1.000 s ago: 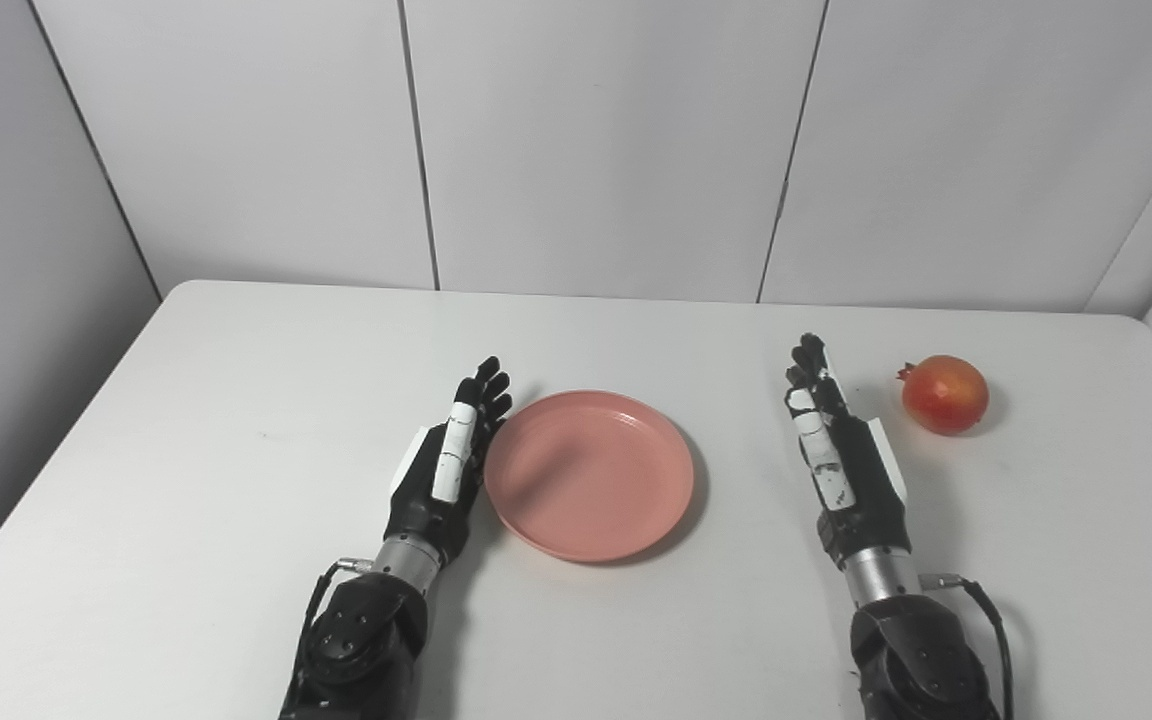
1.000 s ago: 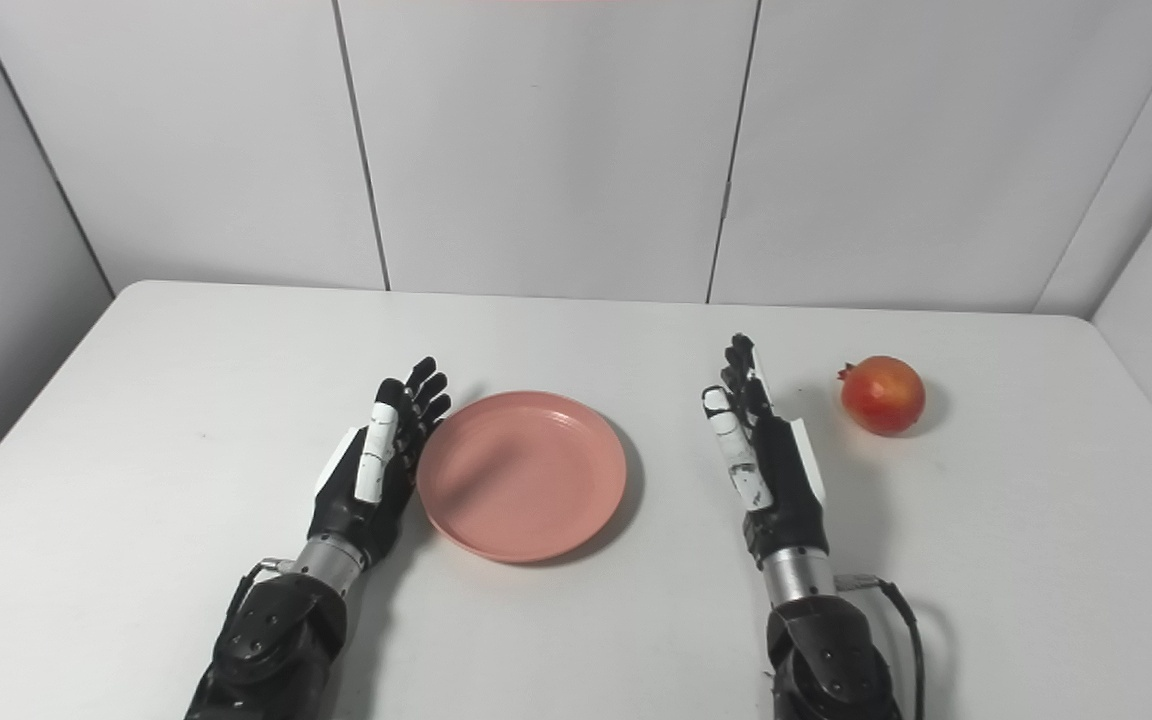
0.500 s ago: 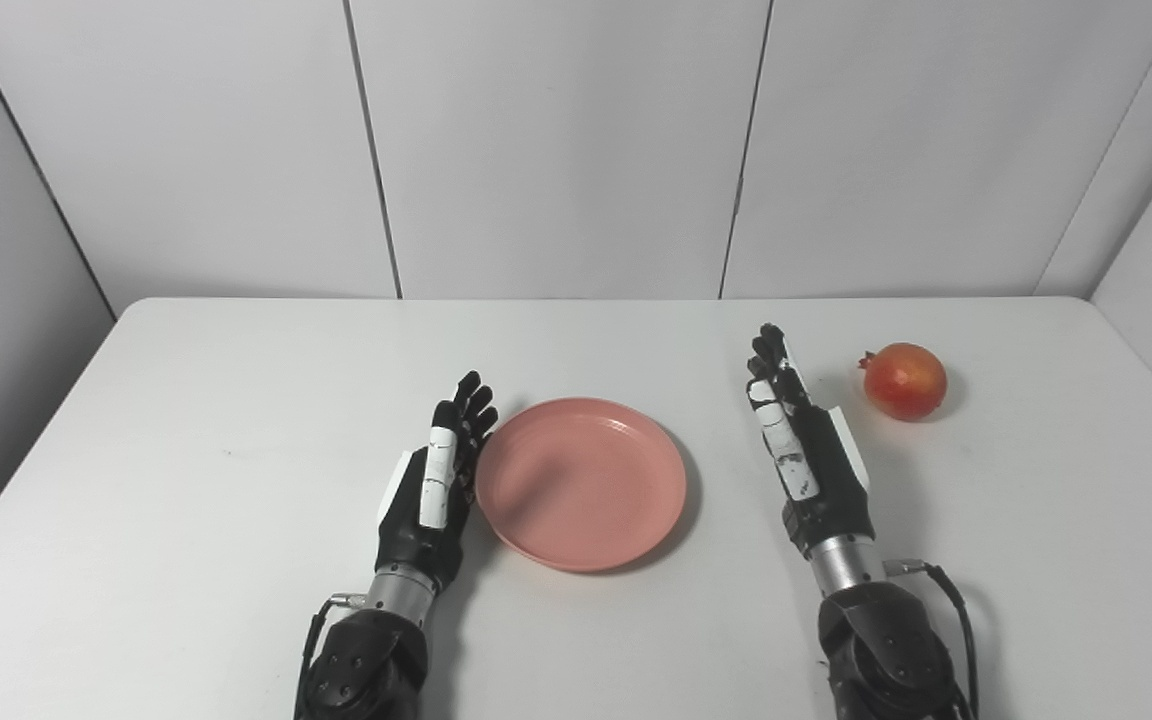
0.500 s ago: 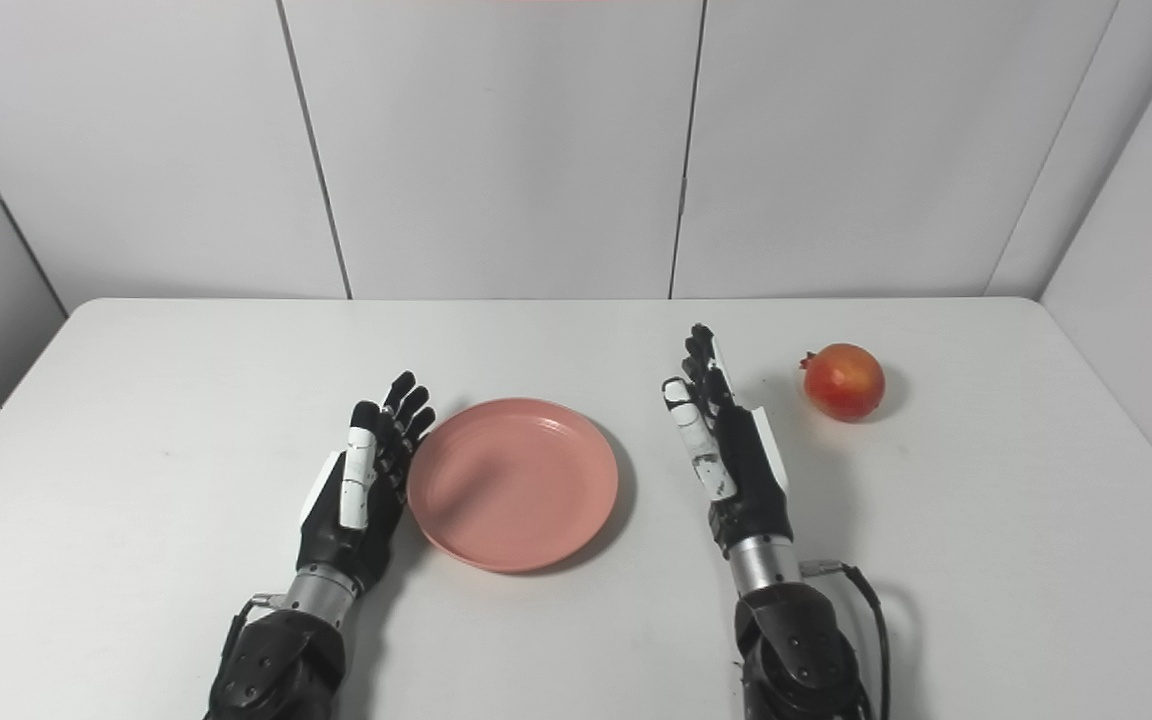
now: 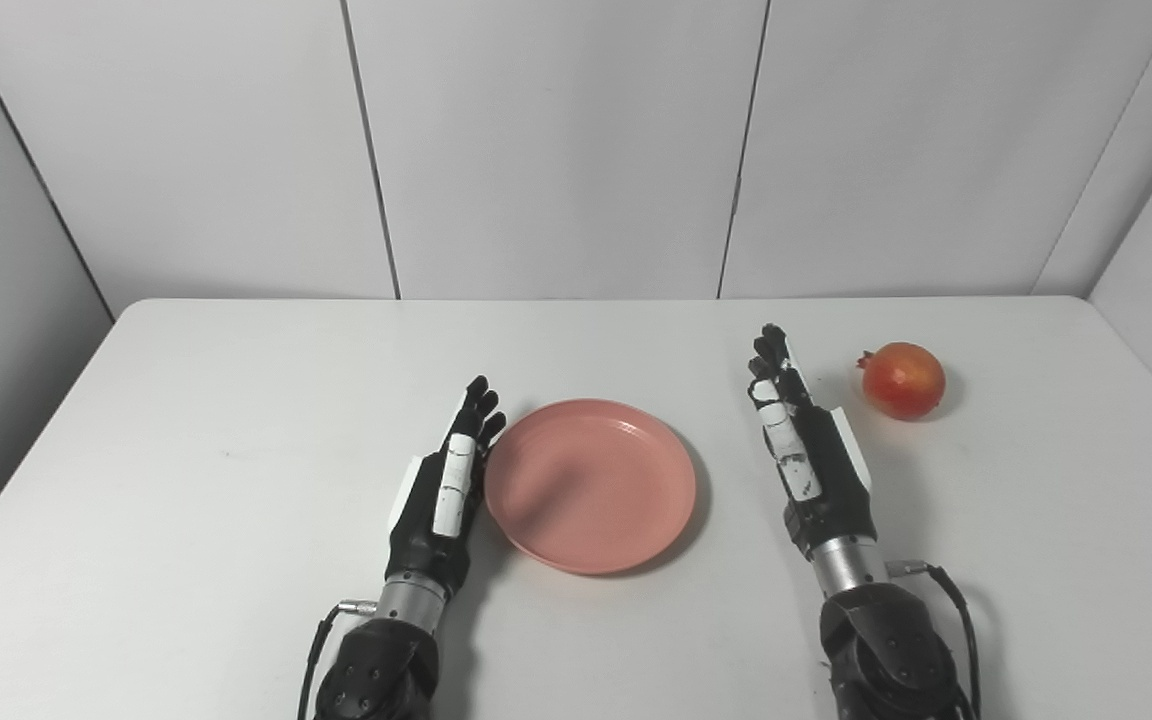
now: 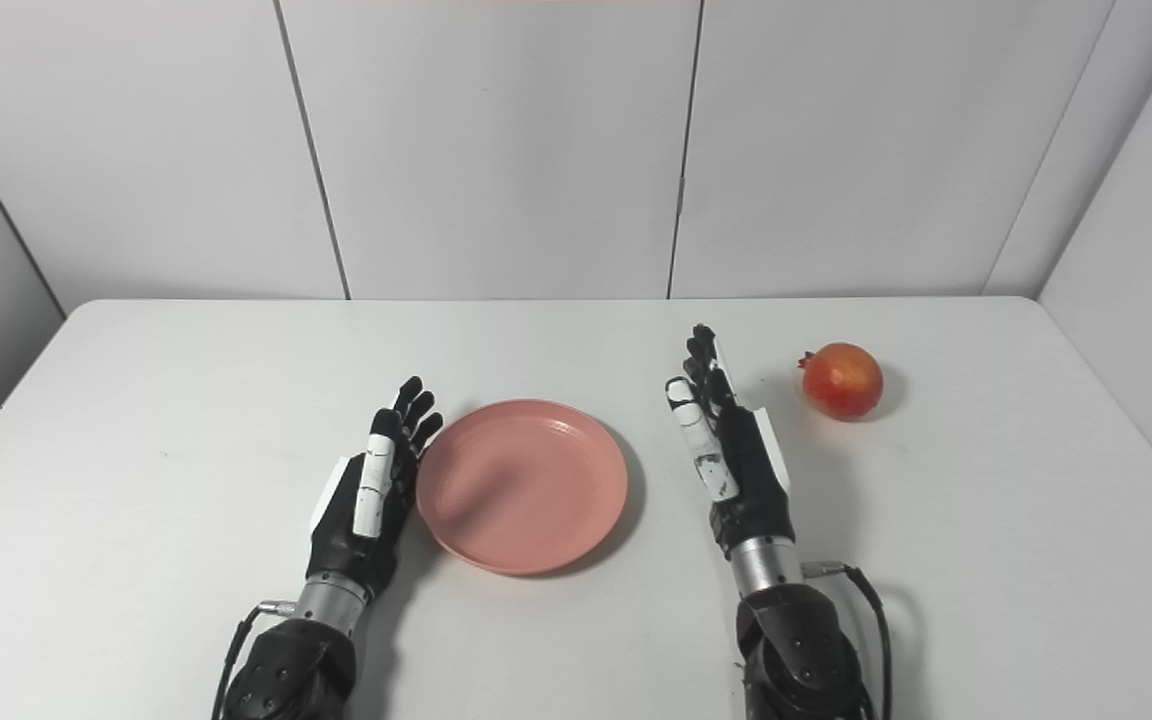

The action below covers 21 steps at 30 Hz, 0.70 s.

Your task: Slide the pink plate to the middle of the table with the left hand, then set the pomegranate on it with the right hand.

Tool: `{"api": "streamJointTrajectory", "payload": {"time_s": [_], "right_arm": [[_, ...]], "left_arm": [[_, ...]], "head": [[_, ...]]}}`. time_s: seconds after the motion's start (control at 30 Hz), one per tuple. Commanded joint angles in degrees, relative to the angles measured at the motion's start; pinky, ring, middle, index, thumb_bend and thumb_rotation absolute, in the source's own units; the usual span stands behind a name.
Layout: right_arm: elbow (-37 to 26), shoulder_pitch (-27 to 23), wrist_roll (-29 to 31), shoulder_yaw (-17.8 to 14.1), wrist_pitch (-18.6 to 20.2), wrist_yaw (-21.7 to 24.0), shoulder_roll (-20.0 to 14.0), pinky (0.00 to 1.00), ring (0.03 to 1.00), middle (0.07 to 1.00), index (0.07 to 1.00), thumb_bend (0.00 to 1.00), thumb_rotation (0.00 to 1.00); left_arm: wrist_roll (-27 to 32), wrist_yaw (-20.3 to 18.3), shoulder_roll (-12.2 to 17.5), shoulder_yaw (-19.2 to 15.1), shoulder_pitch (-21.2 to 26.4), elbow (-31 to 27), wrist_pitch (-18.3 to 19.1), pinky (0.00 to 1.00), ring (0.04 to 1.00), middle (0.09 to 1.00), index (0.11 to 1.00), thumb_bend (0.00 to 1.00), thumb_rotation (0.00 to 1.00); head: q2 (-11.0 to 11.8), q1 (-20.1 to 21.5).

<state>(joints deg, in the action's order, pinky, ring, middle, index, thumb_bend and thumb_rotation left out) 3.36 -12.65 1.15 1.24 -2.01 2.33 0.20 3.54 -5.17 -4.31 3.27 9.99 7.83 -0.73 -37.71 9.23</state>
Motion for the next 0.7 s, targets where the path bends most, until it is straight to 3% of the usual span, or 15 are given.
{"api": "streamJointTrajectory", "payload": {"time_s": [0.0, 0.5, 0.67], "right_arm": [[-1.8, -1.5, 0.0, 0.1, 0.2, 0.2, -0.1, 1.0, 1.0, 1.0, 1.0, 0.73, 0.9], [-1.9, -1.5, -0.6, 0.3, 0.3, -0.1, 0.0, 1.0, 1.0, 1.0, 1.0, 0.72, 0.9], [-1.9, -1.5, -0.4, 0.2, 0.5, 0.0, 0.0, 1.0, 1.0, 1.0, 1.0, 0.73, 0.89]], "left_arm": [[-0.5, 0.2, -0.6, 0.6, 2.1, -0.1, -2.0, 0.96, 0.983, 1.0, 0.985, 0.72, 1.0], [0.8, -1.8, -0.1, 0.8, 4.7, 3.4, -2.6, 1.0, 1.0, 1.0, 1.0, 0.73, 1.0], [-1.4, -0.4, 0.4, 0.8, 5.5, 4.6, -3.1, 0.99, 1.0, 1.0, 1.0, 0.73, 1.0]], "head": [[0.0, 0.0], [-0.1, 0.8], [-0.1, 0.8]]}}
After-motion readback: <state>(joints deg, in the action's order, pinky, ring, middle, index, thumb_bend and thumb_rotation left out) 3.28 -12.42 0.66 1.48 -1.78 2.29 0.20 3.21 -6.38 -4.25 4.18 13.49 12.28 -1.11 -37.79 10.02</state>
